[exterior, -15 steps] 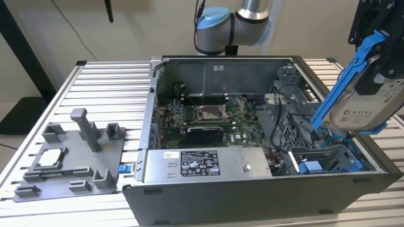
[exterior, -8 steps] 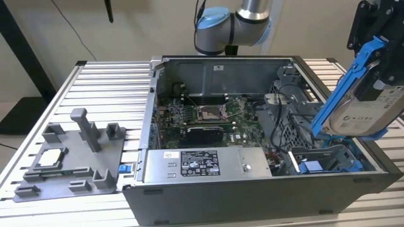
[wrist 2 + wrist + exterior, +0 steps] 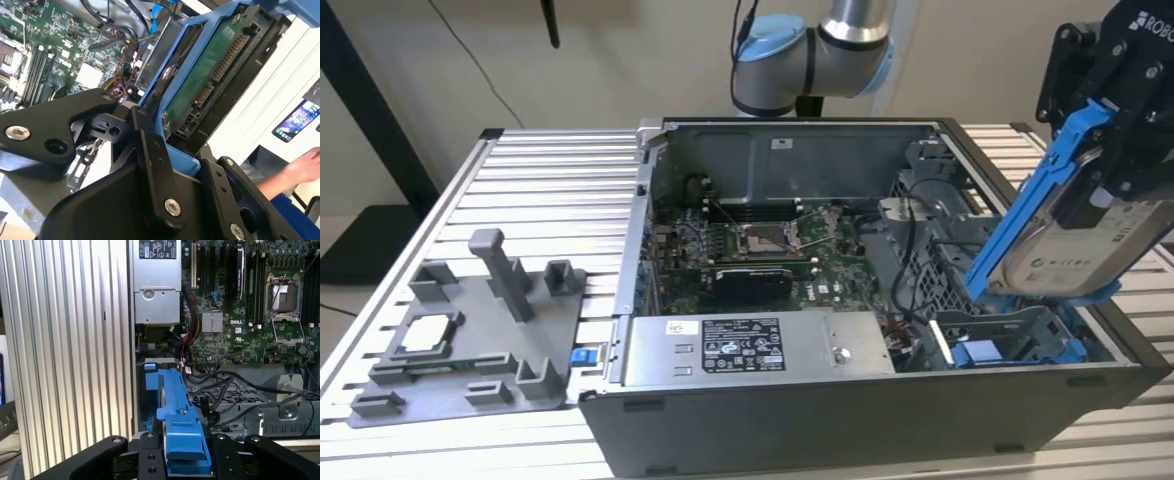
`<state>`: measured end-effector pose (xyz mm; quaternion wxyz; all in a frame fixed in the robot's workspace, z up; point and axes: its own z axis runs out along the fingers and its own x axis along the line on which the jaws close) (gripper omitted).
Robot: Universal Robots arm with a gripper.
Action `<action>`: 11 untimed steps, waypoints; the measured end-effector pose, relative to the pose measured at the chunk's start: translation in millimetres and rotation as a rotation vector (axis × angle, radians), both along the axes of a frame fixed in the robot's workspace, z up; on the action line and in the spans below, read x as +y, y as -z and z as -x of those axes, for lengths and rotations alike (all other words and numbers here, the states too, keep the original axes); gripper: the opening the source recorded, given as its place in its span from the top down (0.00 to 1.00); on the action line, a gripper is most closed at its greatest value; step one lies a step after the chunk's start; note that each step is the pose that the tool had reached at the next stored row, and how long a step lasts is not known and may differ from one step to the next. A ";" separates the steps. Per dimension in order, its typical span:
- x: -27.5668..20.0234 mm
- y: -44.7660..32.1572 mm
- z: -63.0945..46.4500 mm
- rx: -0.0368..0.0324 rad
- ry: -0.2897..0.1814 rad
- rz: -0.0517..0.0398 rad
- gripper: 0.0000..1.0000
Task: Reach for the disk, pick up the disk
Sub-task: 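Pick up the disk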
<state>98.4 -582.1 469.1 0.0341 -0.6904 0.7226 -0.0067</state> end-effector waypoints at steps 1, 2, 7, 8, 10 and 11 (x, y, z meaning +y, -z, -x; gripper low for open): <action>0.0 1.8 0.0 0.0000 0.000 0.0002 1.00; 0.1 3.5 0.0 0.0000 0.000 0.0002 1.00; 0.0 12.6 0.0 0.0000 -0.001 0.0003 1.00; 0.1 14.5 0.1 0.0000 -0.001 0.0002 1.00; 0.0 18.3 0.0 0.0000 -0.002 0.0001 1.00; 0.0 20.0 0.1 0.0000 -0.002 0.0000 1.00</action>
